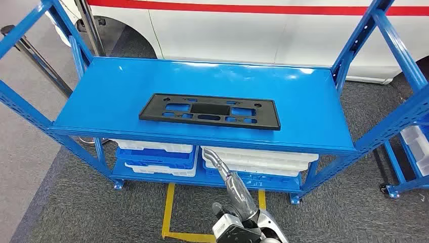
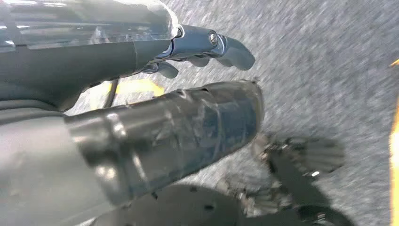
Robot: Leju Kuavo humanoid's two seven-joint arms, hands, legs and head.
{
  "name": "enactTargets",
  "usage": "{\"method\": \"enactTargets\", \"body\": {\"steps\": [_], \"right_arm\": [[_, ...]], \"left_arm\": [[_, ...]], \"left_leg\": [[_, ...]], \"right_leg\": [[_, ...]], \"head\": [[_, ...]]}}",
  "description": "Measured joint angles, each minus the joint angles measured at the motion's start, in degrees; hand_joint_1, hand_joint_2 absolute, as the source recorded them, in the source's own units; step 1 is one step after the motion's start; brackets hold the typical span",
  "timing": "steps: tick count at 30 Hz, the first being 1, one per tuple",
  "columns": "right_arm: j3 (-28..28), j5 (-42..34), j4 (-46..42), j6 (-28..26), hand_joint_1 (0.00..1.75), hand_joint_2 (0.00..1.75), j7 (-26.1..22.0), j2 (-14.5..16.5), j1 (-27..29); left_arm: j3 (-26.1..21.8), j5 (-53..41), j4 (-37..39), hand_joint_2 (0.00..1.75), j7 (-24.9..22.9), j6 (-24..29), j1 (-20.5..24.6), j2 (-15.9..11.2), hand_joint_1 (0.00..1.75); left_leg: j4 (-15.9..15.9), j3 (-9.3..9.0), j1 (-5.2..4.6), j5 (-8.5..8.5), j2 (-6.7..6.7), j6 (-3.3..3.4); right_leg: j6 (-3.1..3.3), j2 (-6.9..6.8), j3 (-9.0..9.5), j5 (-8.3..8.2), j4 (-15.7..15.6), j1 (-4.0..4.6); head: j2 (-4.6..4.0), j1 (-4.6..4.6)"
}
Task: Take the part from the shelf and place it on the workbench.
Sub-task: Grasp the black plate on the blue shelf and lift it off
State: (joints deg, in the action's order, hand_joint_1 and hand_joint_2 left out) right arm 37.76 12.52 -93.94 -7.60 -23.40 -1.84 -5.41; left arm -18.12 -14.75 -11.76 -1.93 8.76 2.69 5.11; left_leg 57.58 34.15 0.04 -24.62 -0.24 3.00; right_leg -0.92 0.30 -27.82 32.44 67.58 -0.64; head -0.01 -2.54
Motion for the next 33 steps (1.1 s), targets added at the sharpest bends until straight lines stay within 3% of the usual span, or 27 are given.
{"method": "enactTargets", "body": {"steps": [2,4,5,6,7,8,10,11,15,16,18,20,21,23,25,27,30,31,33], "right_arm": [[0.02,0.0,0.02,0.0,0.0,0.0,0.02,-0.14,0.02],[0.08,0.0,0.04,0.01,0.0,0.0,0.04,-0.37,0.05],[0.13,0.0,0.04,0.01,0.0,0.0,0.05,-0.47,0.07],[0.16,0.0,0.04,0.01,0.0,0.0,0.05,-0.54,0.07],[0.18,0.0,0.04,0.01,0.0,0.44,0.05,-0.61,0.08],[0.2,0.0,0.07,0.0,0.0,0.87,0.05,-0.69,0.1],[0.26,0.0,0.16,0.0,0.0,1.75,0.13,-0.82,0.1],[0.29,0.0,0.21,0.01,0.0,1.75,0.15,-0.89,0.15],[0.37,0.0,0.17,0.01,0.0,1.75,0.17,-0.98,0.16],[0.41,0.0,0.15,0.02,0.0,1.75,0.17,-0.98,0.11],[0.58,0.0,0.18,0.03,0.0,1.75,0.2,-0.99,0.03],[0.79,0.03,0.26,0.06,0.0,1.75,0.36,-1.01,0.04],[0.86,0.11,0.3,0.07,0.0,1.75,0.5,-1.0,0.04],[0.96,0.76,0.34,-0.07,0.0,1.75,1.04,-1.0,0.01],[1.05,1.86,0.48,-0.46,0.0,1.75,1.75,-1.0,-0.11],[1.17,2.96,0.72,-1.07,0.0,1.75,2.4,-1.01,-0.26],[1.3,5.44,1.04,-2.48,0.0,1.75,3.11,-1.03,-0.53],[1.33,6.68,1.15,-3.25,0.0,1.75,3.44,-1.04,-0.66],[1.45,9.48,1.5,-4.88,0.0,1.75,4.22,-1.05,-0.85]], "left_arm": [[-0.01,0.0,0.0,0.0,0.04,0.0,0.08,0.0,0.0],[-0.03,0.0,0.0,0.0,0.13,-0.01,0.17,0.0,0.0],[-0.04,0.0,0.0,0.0,0.16,-0.01,0.18,0.01,0.0],[-0.06,0.0,0.0,0.0,0.19,-0.02,0.16,0.02,0.0],[-0.07,0.0,0.0,0.0,0.2,-0.02,0.14,0.04,0.0],[-0.1,0.0,0.03,0.0,0.21,-0.02,0.08,0.07,0.0],[-0.19,0.0,0.11,0.0,0.25,0.01,0.15,0.14,0.0],[-0.27,0.01,0.15,0.0,0.27,0.03,0.22,0.16,0.0],[-0.54,0.02,0.15,0.0,0.33,0.09,0.53,0.17,0.0],[-0.56,0.02,0.15,0.0,0.34,0.1,0.56,0.18,0.0],[-0.58,0.03,0.15,0.0,0.35,0.11,0.58,0.21,0.0],[-0.61,0.03,0.15,0.0,0.36,0.11,0.49,0.24,0.0],[-0.62,0.03,0.15,0.0,0.36,0.1,0.43,0.24,0.0],[-0.68,0.02,0.15,0.0,0.36,0.09,0.36,0.23,0.0],[-0.78,0.02,0.16,0.0,0.35,0.06,0.45,0.22,0.0],[-0.86,0.03,0.17,0.0,0.32,0.03,0.54,0.22,0.0],[-0.94,0.05,0.17,0.0,0.24,-0.01,0.4,0.27,0.0],[-0.96,0.06,0.17,0.0,0.22,-0.01,0.38,0.3,0.0],[-1.0,0.05,0.17,0.0,0.21,-0.07,0.47,0.3,0.0]], "left_leg": [[-0.22,-0.82,0.06,-0.52,-0.09,0.02],[-0.44,-2.55,0.19,-1.76,-0.28,0.0],[-0.45,-3.51,0.26,-2.49,-0.37,-0.09],[-0.45,-4.55,0.33,-3.25,-0.43,-0.24],[-0.44,-5.61,0.4,-4.04,-0.47,-0.47],[-0.39,-6.48,0.46,-4.81,-0.48,-0.77],[-0.23,-7.33,0.45,-6.13,-0.63,-1.55],[-0.1,-7.5,0.41,-6.54,-0.65,-1.94],[1.88,-7.26,0.63,-7.94,-0.36,-3.04],[4.3,-6.08,0.69,-8.96,-0.27,-3.25],[11.49,-1.82,0.74,-11.76,-0.17,-3.58],[15.59,1.62,0.75,-12.49,-0.17,-3.72],[14.71,1.97,0.74,-11.1,-0.16,-3.66],[8.16,0.3,0.66,-5.96,-0.15,-3.17],[2.56,-1.19,0.31,-2.88,-0.06,-2.43],[1.28,-1.1,-0.13,-2.49,0.0,-1.85],[0.0,-1.63,0.18,-1.66,0.06,-1.17],[-0.4,-1.89,0.36,-1.48,0.12,-0.86],[-0.57,-2.04,0.4,-1.41,0.17,-0.44]], "right_leg": [[-0.19,0.0,-2.85,1.73,2.85,-0.11],[-0.53,-0.02,-7.54,5.16,6.08,-0.29],[-0.65,-0.02,-9.02,5.97,5.83,-0.36],[-0.74,-0.04,-9.78,5.14,4.2,-0.43],[-0.78,-0.05,-9.97,2.62,1.44,-0.48],[-0.71,-0.13,-9.9,-1.41,-1.87,-0.5],[-0.14,-0.31,-9.7,-7.22,-6.41,-0.21],[0.34,-0.33,-9.78,-8.45,-7.12,-0.05],[2.16,-0.15,-8.74,-7.76,-7.58,0.03],[2.49,-0.19,-8.28,-7.58,-7.78,-0.04],[2.93,-0.3,-7.8,-7.09,-7.88,0.09],[3.08,-0.22,-7.37,-6.61,-7.86,0.3],[3.08,-0.13,-7.05,-6.37,-7.84,0.38],[2.94,-0.01,-6.25,-5.86,-7.82,0.47],[2.56,-0.04,-6.04,-5.67,-7.99,0.41],[1.93,-0.11,-6.35,-5.83,-8.13,0.31],[0.86,-0.2,-6.57,-5.05,-7.3,0.46],[0.53,-0.22,-7.29,-3.88,-5.55,0.45],[0.03,-0.24,-10.3,-0.44,0.97,0.18]], "head": [[0.01,-0.01],[0.01,-0.03],[0.01,-0.02],[0.01,-0.03],[0.01,-0.02],[0.01,-0.05],[0.0,-0.05],[0.0,-0.04],[0.01,0.03],[0.01,0.03],[0.01,0.04],[0.01,0.04],[0.0,0.04],[0.01,0.03],[0.01,0.04],[0.0,0.08],[0.0,0.06],[0.01,0.05],[0.01,0.02]]}}
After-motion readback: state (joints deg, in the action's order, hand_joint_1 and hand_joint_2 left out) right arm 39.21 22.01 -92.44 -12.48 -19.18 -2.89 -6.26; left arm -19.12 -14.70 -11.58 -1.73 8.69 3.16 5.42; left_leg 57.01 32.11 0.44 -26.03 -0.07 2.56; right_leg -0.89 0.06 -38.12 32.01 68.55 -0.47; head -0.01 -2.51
